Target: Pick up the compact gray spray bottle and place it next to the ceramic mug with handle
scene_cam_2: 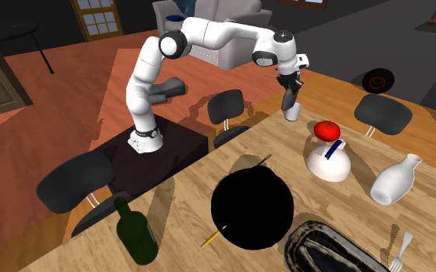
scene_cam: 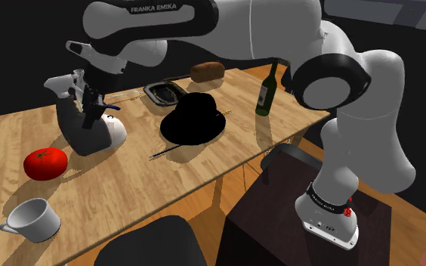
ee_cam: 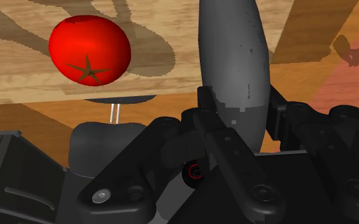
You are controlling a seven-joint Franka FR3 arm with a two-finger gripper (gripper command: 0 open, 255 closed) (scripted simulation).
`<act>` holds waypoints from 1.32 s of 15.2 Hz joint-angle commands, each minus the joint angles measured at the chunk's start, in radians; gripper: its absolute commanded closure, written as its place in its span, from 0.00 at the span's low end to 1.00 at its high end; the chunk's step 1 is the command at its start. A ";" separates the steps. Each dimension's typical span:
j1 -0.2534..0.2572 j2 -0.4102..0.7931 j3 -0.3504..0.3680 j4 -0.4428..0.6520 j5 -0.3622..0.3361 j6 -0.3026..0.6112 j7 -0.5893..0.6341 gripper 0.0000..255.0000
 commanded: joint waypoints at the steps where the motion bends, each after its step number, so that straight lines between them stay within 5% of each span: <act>1: -0.014 0.080 0.016 0.106 0.013 -0.015 0.036 1.00; 4: -0.043 0.190 0.035 0.266 0.024 -0.046 0.089 1.00; 20: -0.028 0.225 0.069 0.122 0.083 0.109 -0.015 1.00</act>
